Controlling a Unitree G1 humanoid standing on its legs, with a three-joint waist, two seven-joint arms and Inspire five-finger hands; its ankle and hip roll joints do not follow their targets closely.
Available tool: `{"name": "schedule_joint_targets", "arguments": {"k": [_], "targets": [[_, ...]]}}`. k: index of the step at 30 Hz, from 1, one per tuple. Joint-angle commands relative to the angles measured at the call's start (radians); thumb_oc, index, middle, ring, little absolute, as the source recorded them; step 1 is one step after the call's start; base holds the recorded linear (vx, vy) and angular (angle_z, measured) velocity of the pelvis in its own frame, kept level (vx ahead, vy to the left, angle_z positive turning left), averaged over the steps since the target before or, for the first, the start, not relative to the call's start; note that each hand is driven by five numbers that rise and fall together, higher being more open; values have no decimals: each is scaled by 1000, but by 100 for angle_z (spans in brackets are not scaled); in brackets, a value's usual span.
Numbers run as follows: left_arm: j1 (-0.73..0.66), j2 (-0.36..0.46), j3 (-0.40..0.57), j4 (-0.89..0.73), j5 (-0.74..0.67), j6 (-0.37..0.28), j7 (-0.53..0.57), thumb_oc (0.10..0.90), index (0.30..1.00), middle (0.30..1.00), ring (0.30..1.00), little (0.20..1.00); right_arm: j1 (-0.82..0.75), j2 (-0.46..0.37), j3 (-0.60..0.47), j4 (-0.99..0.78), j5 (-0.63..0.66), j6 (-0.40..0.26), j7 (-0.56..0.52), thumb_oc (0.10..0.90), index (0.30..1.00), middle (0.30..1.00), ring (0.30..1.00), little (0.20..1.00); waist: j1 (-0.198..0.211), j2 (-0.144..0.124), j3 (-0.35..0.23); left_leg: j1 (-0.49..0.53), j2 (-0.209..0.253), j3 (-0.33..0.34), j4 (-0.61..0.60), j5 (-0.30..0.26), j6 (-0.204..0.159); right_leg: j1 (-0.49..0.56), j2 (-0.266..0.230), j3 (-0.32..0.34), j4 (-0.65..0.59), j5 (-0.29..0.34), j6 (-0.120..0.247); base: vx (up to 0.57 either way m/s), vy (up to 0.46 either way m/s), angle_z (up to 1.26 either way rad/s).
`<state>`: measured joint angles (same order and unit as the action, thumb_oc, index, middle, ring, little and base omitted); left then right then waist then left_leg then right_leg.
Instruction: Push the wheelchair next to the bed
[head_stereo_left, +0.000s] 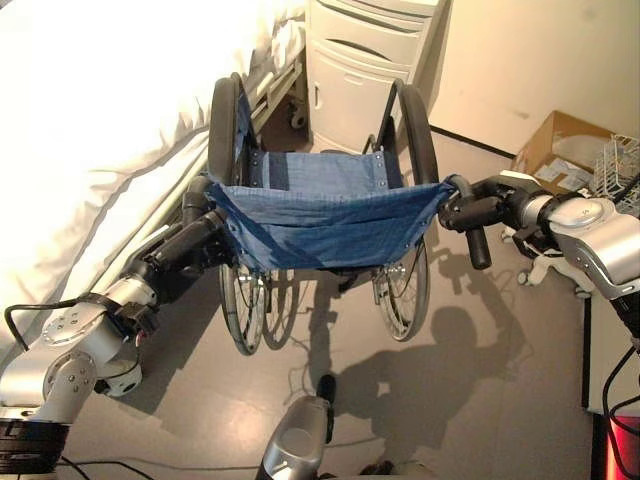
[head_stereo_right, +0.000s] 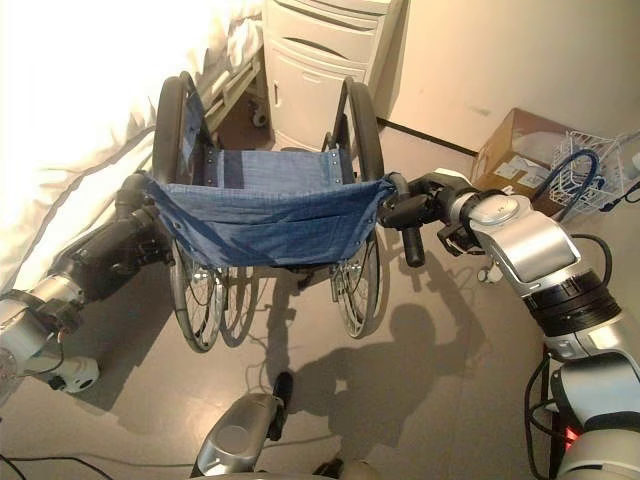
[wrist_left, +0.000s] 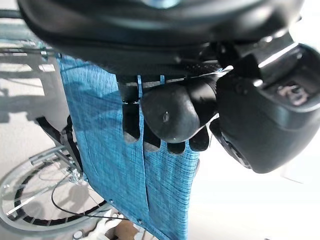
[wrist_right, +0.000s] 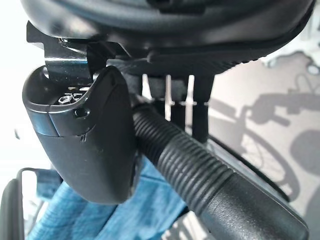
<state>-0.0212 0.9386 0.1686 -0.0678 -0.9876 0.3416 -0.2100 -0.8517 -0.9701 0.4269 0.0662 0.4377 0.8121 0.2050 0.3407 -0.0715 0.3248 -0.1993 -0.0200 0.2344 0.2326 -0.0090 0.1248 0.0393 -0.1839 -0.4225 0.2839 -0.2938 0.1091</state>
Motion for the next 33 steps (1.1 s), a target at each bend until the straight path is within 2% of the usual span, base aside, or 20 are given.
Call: {"name": "schedule_joint_targets", "arguments": {"k": [1,5,8,11,17,18,19,20,21,22,29,33], "targets": [[-201,81,120,-27,-95,-221,52,400,300,300,300,300,-114,-67,-10,-186,-64,-272,119,400,300,300,300,300,-42,-25,-139,-34,59,-38,62,-32,-175,91,33,5,-143,164,1,40,-92,26],[-158,33,117,-81,-48,-223,44,400,300,300,300,300,-158,-92,18,-173,-28,-227,108,400,300,300,300,300,-27,-47,-150,-7,60,-65,23,-24,-189,124,35,2,-227,206,12,79,-77,16],[-136,17,123,-89,-33,-240,40,400,300,300,300,300,-172,-80,32,-166,-34,-207,105,400,300,300,300,300,-24,-49,-161,7,62,-71,-9,-13,-198,138,36,5,-260,217,15,49,-33,5],[-131,13,136,-98,-38,-230,39,400,300,300,300,300,-162,-69,30,-173,-41,-192,96,400,300,300,300,300,-17,-53,-171,13,68,-73,-40,1,-206,152,38,-3,-287,222,18,33,-50,2],[-121,1,143,-93,-20,-220,26,400,300,300,300,300,-152,-45,31,-169,-77,-169,99,400,300,300,300,300,-13,-51,-183,12,81,-75,-34,-2,-217,164,39,-8,-304,221,15,17,-29,5],[-114,-4,147,-98,-17,-220,35,400,300,300,300,300,-150,-41,31,-169,-87,-159,104,524,486,486,486,486,-11,-49,-185,13,84,-76,-34,-2,-219,167,40,-9,-307,220,14,0,0,0],[-108,-9,151,-100,-21,-215,46,424,335,335,335,335,-142,-39,31,-167,-98,-158,103,725,787,787,787,787,-10,-48,-188,13,86,-78,-35,0,-221,170,40,-9,-311,219,13,0,0,0],[-108,-10,152,-101,-21,-213,49,482,422,422,422,422,-140,-39,31,-167,-100,-158,103,800,900,900,900,900,-9,-48,-188,14,86,-79,-35,0,-222,171,40,-9,-312,219,13,0,0,0],[-107,-11,153,-102,-20,-212,55,582,573,573,573,573,-139,-38,31,-166,-103,-157,102,800,900,900,900,900,-9,-47,-189,14,86,-79,-35,0,-222,172,40,-9,-313,219,13,0,0,0],[-107,-9,159,-94,-6,-207,65,800,900,900,900,900,-135,-33,29,-160,-112,-154,99,800,900,900,900,900,-8,-48,-191,14,89,-81,-30,-2,-224,177,43,-8,-315,218,11,0,0,0],[-108,-1,172,-66,45,-219,87,800,900,900,900,900,-148,-43,18,-146,-82,-136,59,800,900,900,900,900,-13,-47,-199,25,93,-80,-40,0,-229,182,48,-11,-320,215,9,0,0,0],[-92,20,207,-50,85,-265,137,800,900,900,900,900,-127,-63,-12,-135,-49,-138,20,800,900,900,900,900,-13,-47,-204,29,90,-84,-51,5,-227,182,48,-13,-328,220,9,4,-6,3]]}}
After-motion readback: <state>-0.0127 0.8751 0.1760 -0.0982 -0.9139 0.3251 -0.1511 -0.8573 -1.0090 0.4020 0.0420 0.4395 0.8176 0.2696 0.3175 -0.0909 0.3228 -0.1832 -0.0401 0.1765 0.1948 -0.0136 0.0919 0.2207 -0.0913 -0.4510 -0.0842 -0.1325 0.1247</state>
